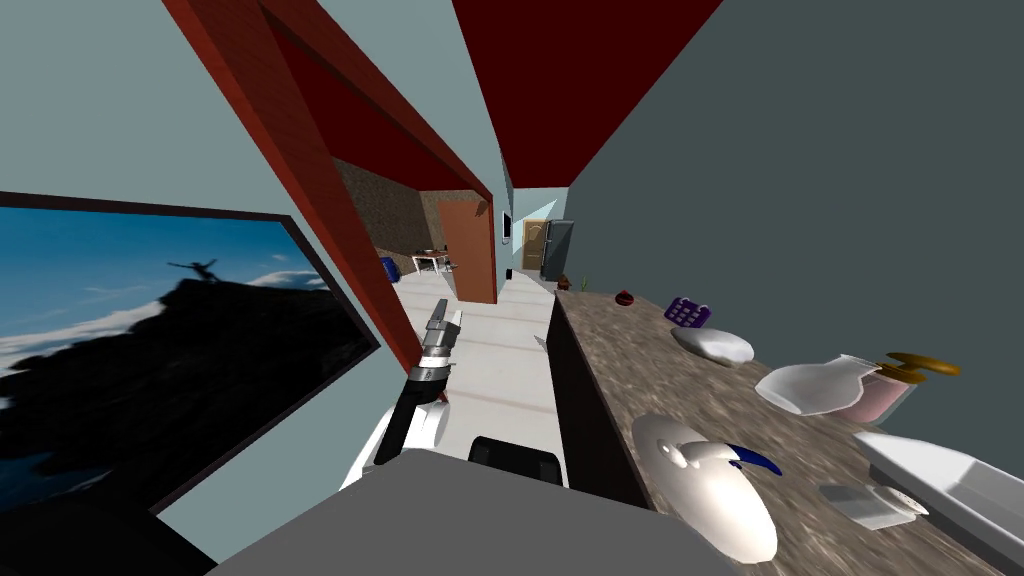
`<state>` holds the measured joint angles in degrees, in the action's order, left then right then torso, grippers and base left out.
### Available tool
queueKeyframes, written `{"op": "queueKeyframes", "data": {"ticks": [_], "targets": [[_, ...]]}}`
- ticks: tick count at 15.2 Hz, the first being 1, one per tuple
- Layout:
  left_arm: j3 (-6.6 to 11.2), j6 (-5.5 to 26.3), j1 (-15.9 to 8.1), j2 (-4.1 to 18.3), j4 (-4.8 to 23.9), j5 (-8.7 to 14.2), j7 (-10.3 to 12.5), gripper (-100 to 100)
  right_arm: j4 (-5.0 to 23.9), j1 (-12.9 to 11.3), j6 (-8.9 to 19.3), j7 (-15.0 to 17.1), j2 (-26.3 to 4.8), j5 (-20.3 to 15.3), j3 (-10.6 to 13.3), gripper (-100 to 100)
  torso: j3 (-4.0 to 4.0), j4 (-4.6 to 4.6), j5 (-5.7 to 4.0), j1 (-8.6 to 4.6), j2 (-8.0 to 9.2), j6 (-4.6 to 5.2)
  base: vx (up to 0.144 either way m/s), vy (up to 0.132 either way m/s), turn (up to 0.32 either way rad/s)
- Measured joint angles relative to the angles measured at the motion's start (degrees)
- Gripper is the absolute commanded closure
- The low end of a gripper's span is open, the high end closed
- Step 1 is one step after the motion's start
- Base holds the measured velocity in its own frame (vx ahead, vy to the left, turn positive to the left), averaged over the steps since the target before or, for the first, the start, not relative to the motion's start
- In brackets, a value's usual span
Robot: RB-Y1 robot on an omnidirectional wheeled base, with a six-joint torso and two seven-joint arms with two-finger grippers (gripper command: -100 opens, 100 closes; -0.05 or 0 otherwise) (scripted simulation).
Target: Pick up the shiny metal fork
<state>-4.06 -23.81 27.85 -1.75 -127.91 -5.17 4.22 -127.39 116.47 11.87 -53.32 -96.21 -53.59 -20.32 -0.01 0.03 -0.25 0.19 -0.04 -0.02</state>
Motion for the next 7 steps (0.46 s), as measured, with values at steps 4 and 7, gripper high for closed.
{"op": "queueKeyframes", "data": {"ticks": [4, 7], "targets": [[0.01, 0.0, 0.0, 0.0, 0.0, 0.0, 0.0, 0, -0.7, 1.6, 0.1, -0.4, 0.4, 0.2, -1.0, 100, -0.06, -0.02, -0.05, -0.37, -0.12, -0.01, 0.012, -0.029, 0.033], [0.02, 0.0, 0.0, 0.0, 0.0, 0.0, 0.0, 0, -3.2, 4.2, 0.9, -1.3, 2.6, -1.4, -1.5, 100, -0.12, -0.03, -0.11, -0.68, -0.24, 0.03, 0.041, -0.089, 0.032]]}}
